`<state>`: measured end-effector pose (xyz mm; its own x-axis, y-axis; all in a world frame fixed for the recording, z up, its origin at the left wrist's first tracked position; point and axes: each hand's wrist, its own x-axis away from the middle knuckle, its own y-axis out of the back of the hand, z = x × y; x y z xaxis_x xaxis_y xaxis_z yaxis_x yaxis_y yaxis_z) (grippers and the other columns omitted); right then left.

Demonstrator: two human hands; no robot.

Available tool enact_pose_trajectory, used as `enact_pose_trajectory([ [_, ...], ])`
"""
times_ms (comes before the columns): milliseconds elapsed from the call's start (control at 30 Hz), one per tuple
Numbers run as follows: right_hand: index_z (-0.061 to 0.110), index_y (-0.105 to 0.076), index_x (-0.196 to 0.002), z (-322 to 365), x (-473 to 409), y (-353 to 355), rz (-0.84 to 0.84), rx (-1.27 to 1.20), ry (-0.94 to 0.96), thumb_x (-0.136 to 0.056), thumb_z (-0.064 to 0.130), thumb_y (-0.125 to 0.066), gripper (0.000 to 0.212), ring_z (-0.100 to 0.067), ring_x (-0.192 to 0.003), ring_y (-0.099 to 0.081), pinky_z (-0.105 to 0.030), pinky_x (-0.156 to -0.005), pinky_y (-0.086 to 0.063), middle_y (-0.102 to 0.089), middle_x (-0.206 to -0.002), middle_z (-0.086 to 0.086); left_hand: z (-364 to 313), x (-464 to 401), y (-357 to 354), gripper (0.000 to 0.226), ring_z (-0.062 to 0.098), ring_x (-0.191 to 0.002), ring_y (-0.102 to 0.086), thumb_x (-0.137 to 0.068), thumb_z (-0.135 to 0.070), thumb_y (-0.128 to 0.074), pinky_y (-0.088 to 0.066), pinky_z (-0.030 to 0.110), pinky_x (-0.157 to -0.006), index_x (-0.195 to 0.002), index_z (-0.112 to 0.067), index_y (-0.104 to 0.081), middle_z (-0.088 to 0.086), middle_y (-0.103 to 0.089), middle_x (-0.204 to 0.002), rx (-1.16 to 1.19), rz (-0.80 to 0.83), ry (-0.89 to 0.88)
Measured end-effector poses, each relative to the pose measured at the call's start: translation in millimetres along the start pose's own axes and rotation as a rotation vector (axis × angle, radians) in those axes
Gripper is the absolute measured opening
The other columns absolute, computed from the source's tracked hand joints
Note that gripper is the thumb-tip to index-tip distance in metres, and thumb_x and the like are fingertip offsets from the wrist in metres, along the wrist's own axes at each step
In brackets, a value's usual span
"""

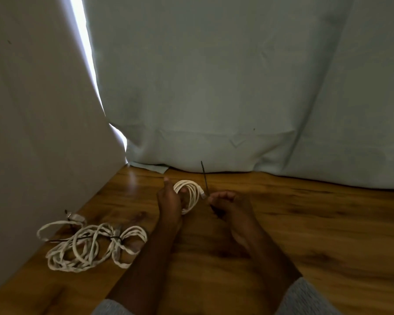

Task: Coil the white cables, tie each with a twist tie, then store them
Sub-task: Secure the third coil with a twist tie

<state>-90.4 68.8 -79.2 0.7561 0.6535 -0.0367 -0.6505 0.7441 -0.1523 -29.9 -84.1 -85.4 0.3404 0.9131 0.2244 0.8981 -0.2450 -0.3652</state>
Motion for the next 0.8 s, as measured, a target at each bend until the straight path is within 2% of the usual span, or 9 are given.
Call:
enact_pose_trajectory([
  [133, 0.001, -0.077, -0.088, -4, 4, -6, 0.049, 0.065, -0.041, -0.083, 0.001, -0.074, 0.006, -0.015, -0.056, -0.060, -0.026, -0.052, -0.047, -0.071, -0.069, -0.011, -4, -12, 5, 0.031, 0.023, -0.067, -0.062, -0.100, -0.032, -0.045, -0.048, 0.029, -0.056, -0.118, -0.010, -0.057, 0.011, -0.065, -0.087, 0.100, -0.020, 0.065],
  [233, 0.000, -0.076, -0.084, -4, 6, -9, 0.056, 0.139, -0.095, -0.082, -0.002, -0.071, 0.006, -0.016, -0.056, -0.060, -0.027, -0.050, -0.047, -0.074, -0.074, -0.014, -9, -13, 4, 0.025, 0.020, -0.054, -0.051, -0.094, -0.020, -0.044, -0.039, 0.023, -0.046, -0.097, -0.006, -0.064, 0.009, -0.059, -0.071, 0.159, -0.017, 0.085],
  [367, -0.003, -0.074, -0.085, -5, 6, -12, 0.053, 0.166, -0.146, -0.082, -0.003, -0.067, 0.008, -0.015, -0.052, -0.059, -0.028, -0.047, -0.044, -0.074, -0.074, -0.015, -10, -13, 5, 0.023, 0.019, -0.052, -0.052, -0.092, -0.023, -0.048, -0.039, 0.021, -0.046, -0.083, -0.009, -0.064, 0.005, -0.060, -0.066, 0.239, 0.021, 0.162],
  [433, -0.003, -0.074, -0.083, -6, 7, -14, 0.049, 0.171, -0.137, -0.082, -0.003, -0.066, 0.008, -0.015, -0.052, -0.059, -0.027, -0.047, -0.044, -0.073, -0.074, -0.016, -9, -9, 4, 0.026, 0.014, -0.038, -0.048, -0.092, -0.024, -0.050, -0.037, 0.017, -0.041, -0.071, -0.011, -0.059, 0.000, -0.055, -0.050, 0.238, 0.104, 0.161],
  [500, -0.002, -0.075, -0.080, -7, 6, -17, 0.030, 0.166, -0.108, -0.082, -0.003, -0.067, 0.008, -0.015, -0.053, -0.060, -0.028, -0.047, -0.046, -0.073, -0.073, -0.016, -5, -8, 1, 0.026, 0.013, -0.035, -0.045, -0.091, -0.025, -0.053, -0.037, 0.016, -0.040, -0.070, -0.013, -0.059, -0.004, -0.051, -0.043, 0.208, 0.166, 0.136],
  [600, 0.000, -0.076, -0.081, -9, 4, -19, -0.011, 0.134, -0.046, -0.084, -0.002, -0.067, 0.009, -0.018, -0.057, -0.059, -0.028, -0.050, -0.047, -0.070, -0.073, -0.020, 1, -5, -3, 0.020, 0.018, -0.053, -0.053, -0.093, -0.025, -0.052, -0.043, 0.021, -0.048, -0.085, -0.011, -0.064, 0.002, -0.060, -0.063, 0.109, 0.186, 0.043],
  [667, 0.000, -0.076, -0.083, -10, 2, -18, -0.030, 0.101, -0.018, -0.085, -0.003, -0.067, 0.010, -0.019, -0.056, -0.058, -0.026, -0.050, -0.047, -0.068, -0.069, -0.019, 6, -4, -4, 0.026, 0.024, -0.074, -0.065, -0.094, -0.021, -0.050, -0.049, 0.025, -0.058, -0.098, -0.003, -0.069, 0.010, -0.069, -0.084, 0.057, 0.207, -0.020],
  [700, 0.000, -0.076, -0.084, -10, 2, -18, -0.031, 0.081, -0.009, -0.085, -0.003, -0.068, 0.009, -0.018, -0.055, -0.058, -0.026, -0.050, -0.047, -0.068, -0.067, -0.016, 8, -4, -4, 0.029, 0.025, -0.079, -0.067, -0.095, -0.020, -0.049, -0.052, 0.026, -0.060, -0.098, -0.001, -0.071, 0.012, -0.071, -0.087, 0.019, 0.232, -0.037],
  [800, -0.002, -0.075, -0.086, -9, 3, -18, -0.004, 0.044, 0.017, -0.086, -0.004, -0.067, 0.008, -0.016, -0.056, -0.061, -0.026, -0.051, -0.049, -0.071, -0.070, -0.011, 14, 1, -5, 0.031, 0.025, -0.076, -0.069, -0.097, -0.021, -0.048, -0.053, 0.027, -0.057, -0.100, 0.000, -0.071, 0.014, -0.073, -0.089, -0.095, 0.320, -0.028],
])
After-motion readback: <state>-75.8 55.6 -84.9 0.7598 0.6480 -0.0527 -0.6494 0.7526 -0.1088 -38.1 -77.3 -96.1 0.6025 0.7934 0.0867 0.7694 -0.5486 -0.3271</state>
